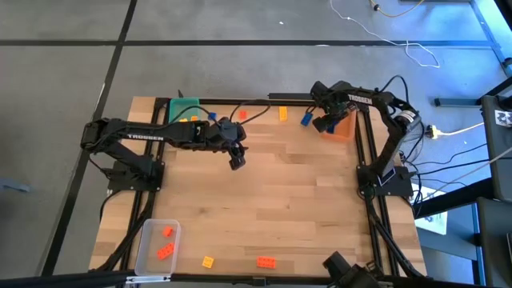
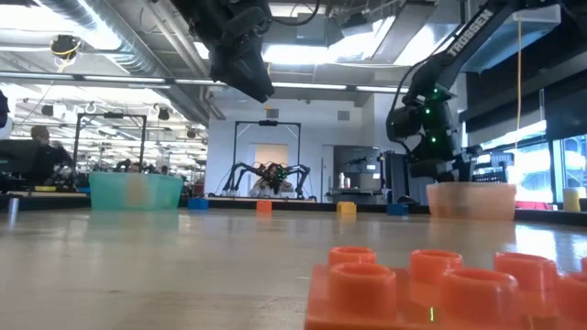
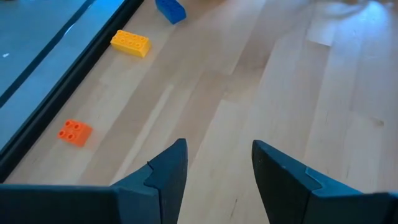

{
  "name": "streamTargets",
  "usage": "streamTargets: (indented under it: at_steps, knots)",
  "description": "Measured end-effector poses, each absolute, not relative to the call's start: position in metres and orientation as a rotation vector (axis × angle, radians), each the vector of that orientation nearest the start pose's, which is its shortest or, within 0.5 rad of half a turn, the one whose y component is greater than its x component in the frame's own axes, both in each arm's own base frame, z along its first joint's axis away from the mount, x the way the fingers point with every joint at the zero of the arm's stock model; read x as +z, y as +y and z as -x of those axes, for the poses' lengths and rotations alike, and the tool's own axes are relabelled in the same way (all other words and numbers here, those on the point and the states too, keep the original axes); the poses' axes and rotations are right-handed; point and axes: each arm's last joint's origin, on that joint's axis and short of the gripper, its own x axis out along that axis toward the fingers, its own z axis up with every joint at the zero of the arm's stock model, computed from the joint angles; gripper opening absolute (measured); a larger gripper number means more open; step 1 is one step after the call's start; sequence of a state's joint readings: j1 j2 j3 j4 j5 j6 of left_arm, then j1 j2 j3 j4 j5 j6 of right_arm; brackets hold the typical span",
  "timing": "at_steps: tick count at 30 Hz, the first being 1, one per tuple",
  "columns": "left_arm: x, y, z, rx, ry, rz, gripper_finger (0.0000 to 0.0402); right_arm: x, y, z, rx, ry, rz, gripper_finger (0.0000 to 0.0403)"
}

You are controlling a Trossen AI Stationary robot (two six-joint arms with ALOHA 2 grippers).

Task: Sort & place blocks by color
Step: Put the blue game piece into the orange bin

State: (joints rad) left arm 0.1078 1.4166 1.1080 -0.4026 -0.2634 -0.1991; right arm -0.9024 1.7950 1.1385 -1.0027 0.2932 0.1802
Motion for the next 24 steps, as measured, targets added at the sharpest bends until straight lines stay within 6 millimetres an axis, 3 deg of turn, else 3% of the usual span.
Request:
streamTargets:
  at_steps: [4, 8, 16, 24]
  knots:
    - [0.285, 0.04, -0.301, 0.425, 0.674, 0.132, 0.017, 0.166, -0.241, -0.18, -1.056, 1.578, -0.643, 0.0248]
    - [0.285, 0.041, -0.301, 0.432, 0.674, 0.134, 0.017, 0.176, -0.241, -0.179, -1.06, 1.552, -0.634, 0.0296]
    - [0.285, 0.042, -0.301, 0.435, 0.673, 0.139, 0.017, 0.212, -0.239, -0.179, -1.068, 1.431, -0.626, 0.0309]
    - [0.285, 0.042, -0.301, 0.436, 0.672, 0.14, 0.017, 0.214, -0.231, -0.173, -1.008, 1.493, -0.698, 0.0311]
